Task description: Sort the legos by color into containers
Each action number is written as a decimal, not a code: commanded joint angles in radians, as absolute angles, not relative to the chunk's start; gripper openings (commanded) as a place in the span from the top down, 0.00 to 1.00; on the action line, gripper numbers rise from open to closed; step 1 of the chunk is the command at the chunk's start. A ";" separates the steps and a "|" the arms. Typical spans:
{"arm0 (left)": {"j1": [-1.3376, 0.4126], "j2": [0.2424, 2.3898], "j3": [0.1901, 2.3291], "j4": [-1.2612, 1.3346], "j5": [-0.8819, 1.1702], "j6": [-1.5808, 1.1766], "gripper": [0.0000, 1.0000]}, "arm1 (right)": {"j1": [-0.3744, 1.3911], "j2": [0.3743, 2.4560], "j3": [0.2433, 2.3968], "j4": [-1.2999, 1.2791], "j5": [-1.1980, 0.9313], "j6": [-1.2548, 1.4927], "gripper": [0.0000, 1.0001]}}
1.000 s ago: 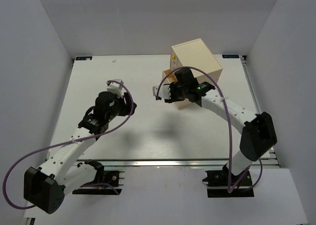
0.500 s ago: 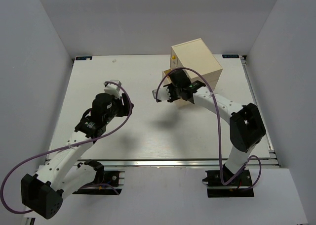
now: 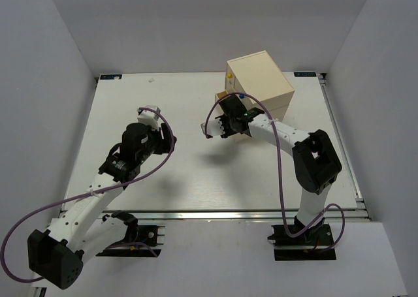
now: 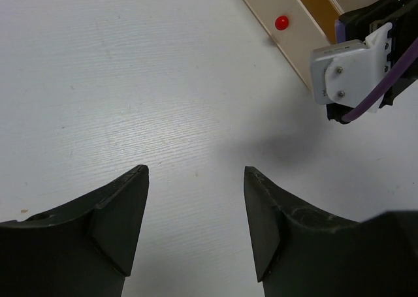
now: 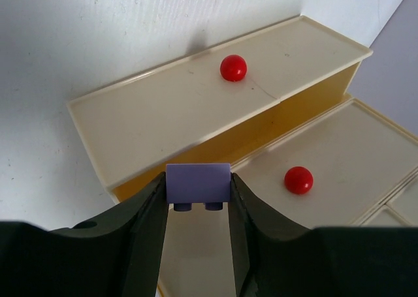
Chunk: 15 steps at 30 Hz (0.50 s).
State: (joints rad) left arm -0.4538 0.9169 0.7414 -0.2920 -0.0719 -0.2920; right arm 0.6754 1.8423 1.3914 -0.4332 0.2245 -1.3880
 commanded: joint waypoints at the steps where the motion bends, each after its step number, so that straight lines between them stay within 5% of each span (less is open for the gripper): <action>1: -0.459 0.894 0.756 -0.293 -0.087 -0.282 0.30 | 0.676 1.853 1.439 -0.425 0.258 -1.485 0.83; 15: -0.459 0.903 0.755 -0.288 -0.069 -0.282 0.29 | 0.676 1.836 1.433 -0.393 0.265 -1.471 0.53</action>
